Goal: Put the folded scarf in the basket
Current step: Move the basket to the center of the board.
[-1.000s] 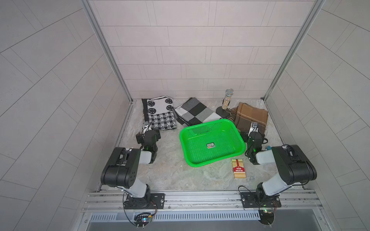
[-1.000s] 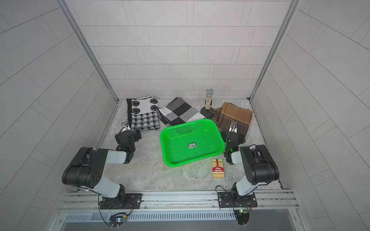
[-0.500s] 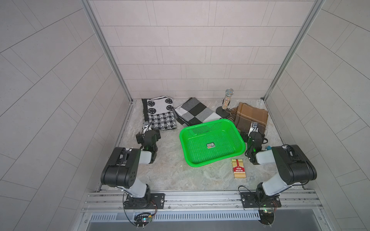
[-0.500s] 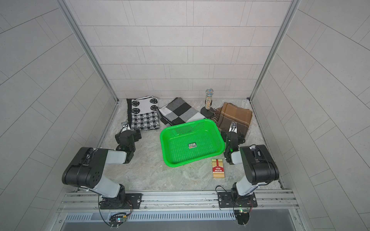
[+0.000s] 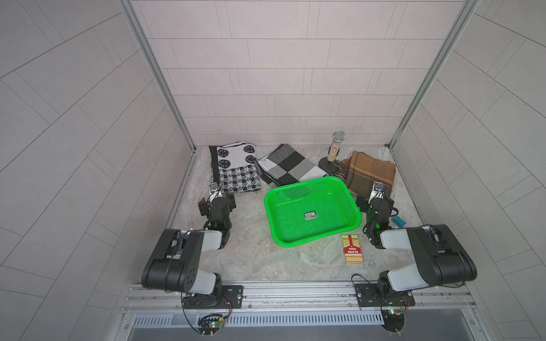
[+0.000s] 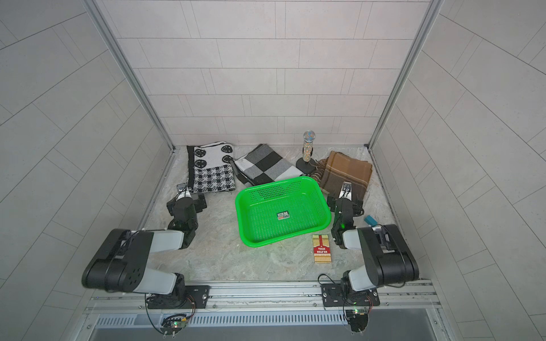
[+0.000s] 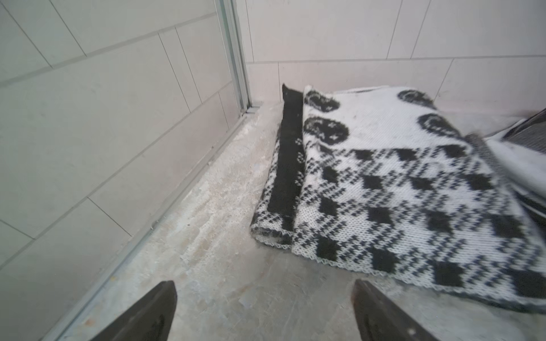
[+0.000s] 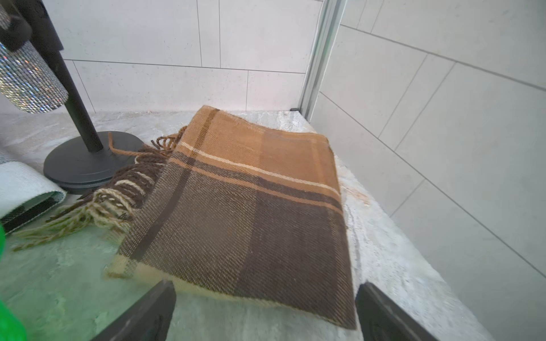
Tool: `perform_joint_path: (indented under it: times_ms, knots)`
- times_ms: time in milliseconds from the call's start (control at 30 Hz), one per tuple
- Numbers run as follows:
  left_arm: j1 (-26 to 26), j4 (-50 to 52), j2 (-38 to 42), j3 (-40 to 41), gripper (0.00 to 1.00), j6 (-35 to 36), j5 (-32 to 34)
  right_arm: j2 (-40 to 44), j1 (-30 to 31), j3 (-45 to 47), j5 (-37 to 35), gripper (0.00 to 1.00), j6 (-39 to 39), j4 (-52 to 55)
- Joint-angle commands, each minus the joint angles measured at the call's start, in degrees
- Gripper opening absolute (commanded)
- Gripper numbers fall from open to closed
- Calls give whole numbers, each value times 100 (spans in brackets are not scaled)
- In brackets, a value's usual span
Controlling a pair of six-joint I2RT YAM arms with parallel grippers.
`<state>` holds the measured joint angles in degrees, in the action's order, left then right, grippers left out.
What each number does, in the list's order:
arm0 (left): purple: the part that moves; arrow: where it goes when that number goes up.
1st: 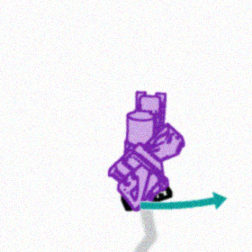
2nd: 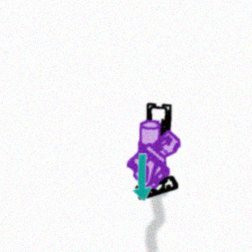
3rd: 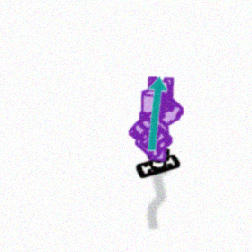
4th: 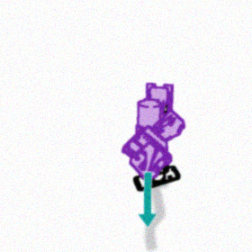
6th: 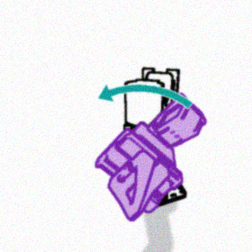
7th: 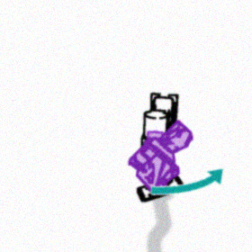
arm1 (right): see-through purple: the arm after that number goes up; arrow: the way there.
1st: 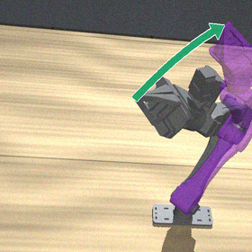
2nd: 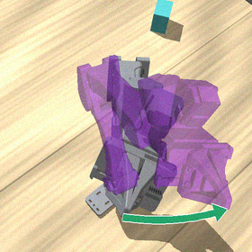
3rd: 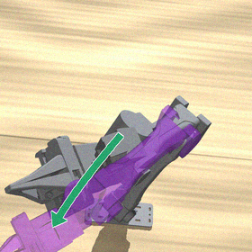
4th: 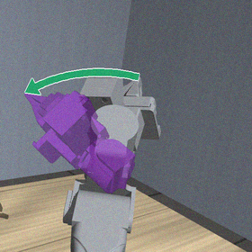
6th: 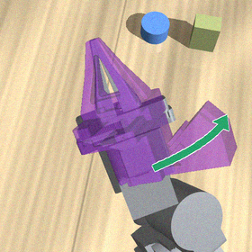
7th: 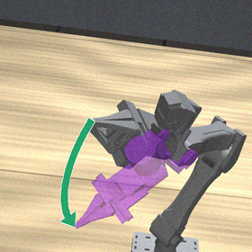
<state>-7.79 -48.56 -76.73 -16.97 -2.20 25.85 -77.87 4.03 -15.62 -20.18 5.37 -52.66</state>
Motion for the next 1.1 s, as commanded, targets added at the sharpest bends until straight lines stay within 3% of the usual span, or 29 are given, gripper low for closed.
perform_joint_path:
  times_ms: [0,33,100,133,167,233,267,333,400,533,633,733,800,933,1067]
  knots:
    - [-385,1087,1739,-146,100,-68,-3,1817,144,-350,-360,100,39,1066]
    - [-569,1641,2233,-355,100,-106,-102,2420,155,-716,-378,100,372,1914]
    - [-1102,2506,2910,-798,100,174,231,3241,129,-1656,-440,100,1743,3806]
    - [-1330,2875,3180,-1042,100,-149,560,3489,117,-2141,-204,100,2454,4835]
    - [-1352,3666,3561,-1324,100,-942,550,3708,118,-2449,183,100,2761,5516]
    - [-1337,5165,4059,-1764,100,-2051,-308,3986,62,-2295,364,100,4017,5776]
    - [-1324,5139,4278,-1665,100,-2388,-836,4045,-1,-2281,860,100,4116,5800]
    - [-1287,5294,4374,-1780,100,-2757,-1607,3871,40,-2628,1464,100,4078,6438]
    - [-1286,6145,4016,-2313,100,-3050,-2008,3458,166,-3222,1463,100,4037,7605]
    - [-1286,7469,3267,-3277,100,-3056,-2708,2909,222,-4044,2023,100,3353,8871]
    - [-1259,7572,3265,-3405,100,-3162,-3032,2938,212,-4072,1885,99,3091,9231]
    - [-1233,7759,2910,-3522,99,-3202,-3160,2794,213,-4165,1812,91,2758,9654]
    - [-1238,8176,2620,-3766,94,-3062,-3210,2600,212,-4219,1921,83,2546,9864]
    - [-1240,8889,2103,-4074,85,-2827,-3329,2041,220,-4036,2446,79,2160,9828]
    - [-1256,8945,1911,-3980,81,-2898,-3575,1284,221,-4020,3164,71,1916,9566]
